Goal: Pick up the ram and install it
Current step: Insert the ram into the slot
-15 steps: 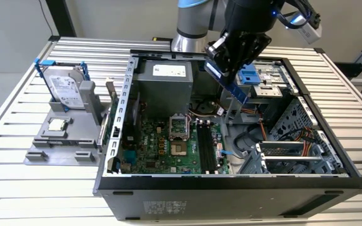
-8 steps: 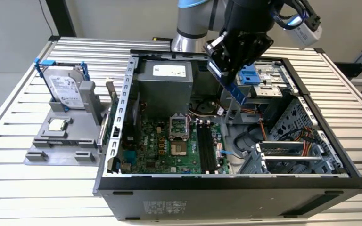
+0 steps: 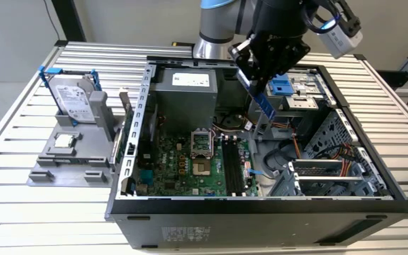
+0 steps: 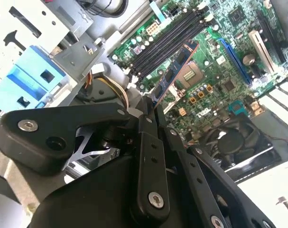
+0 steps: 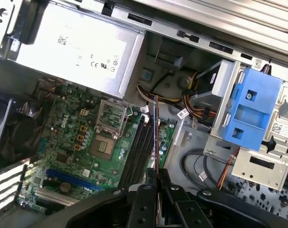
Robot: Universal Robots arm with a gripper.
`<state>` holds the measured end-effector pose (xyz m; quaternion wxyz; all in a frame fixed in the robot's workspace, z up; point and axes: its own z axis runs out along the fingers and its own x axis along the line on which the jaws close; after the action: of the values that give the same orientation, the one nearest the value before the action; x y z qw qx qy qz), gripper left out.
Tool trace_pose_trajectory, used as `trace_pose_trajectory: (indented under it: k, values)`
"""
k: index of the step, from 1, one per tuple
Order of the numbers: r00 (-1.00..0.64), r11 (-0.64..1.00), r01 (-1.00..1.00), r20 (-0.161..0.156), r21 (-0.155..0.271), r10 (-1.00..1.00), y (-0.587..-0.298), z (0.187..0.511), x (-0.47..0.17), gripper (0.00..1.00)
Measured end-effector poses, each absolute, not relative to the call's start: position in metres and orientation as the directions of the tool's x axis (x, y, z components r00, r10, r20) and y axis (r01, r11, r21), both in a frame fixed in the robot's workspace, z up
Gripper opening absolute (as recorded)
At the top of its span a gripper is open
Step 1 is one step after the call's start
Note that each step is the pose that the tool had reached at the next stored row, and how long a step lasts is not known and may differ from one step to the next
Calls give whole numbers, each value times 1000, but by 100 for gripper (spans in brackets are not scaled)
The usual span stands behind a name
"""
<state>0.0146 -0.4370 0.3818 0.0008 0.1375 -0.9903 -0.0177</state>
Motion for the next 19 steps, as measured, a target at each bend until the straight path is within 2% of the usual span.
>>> trace_pose_trajectory:
  k: [19]
  values:
    - [-995,994,-104,-3,35,-104,-437,382,15,0]
